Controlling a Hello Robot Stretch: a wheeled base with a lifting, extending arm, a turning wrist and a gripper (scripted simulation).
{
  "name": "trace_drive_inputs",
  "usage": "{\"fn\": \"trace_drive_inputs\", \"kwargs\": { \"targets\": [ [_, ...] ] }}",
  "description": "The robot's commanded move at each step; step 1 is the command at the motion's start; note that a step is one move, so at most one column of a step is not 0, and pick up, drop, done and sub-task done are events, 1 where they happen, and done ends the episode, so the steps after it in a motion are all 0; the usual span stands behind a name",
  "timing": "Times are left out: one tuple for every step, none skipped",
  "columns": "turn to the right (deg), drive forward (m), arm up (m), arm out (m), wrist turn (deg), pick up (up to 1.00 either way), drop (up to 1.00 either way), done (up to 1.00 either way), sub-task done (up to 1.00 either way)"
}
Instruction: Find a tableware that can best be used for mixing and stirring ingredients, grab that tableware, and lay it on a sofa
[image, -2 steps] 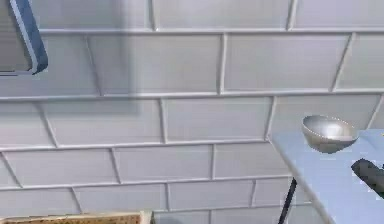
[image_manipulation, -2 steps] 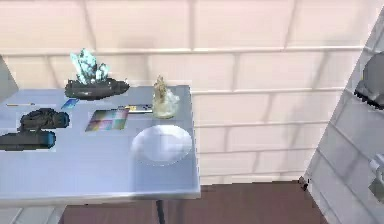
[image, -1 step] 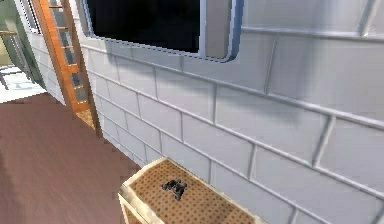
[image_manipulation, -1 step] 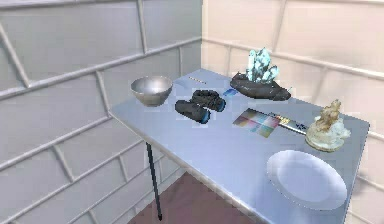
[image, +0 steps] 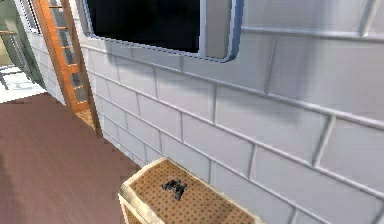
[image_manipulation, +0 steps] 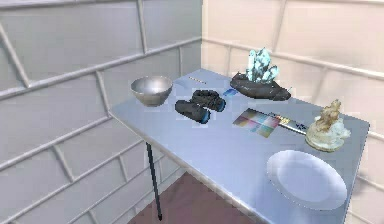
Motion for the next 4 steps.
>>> {"fn": "trace_drive_inputs", "kwargs": {
  "targets": [
    [0.0, 0.00, 0.38, 0.00, 0.0, 0.00, 0.00, 0.00, 0.00],
    [0.0, 0.00, 0.00, 0.50, 0.0, 0.00, 0.00, 0.00, 0.00],
    [0.0, 0.00, 0.00, 0.00, 45.0, 0.00, 0.00, 0.00, 0.00],
    [0.0, 0.00, 0.00, 0.00, 45.0, 0.00, 0.00, 0.00, 0.00]
  ]
}}
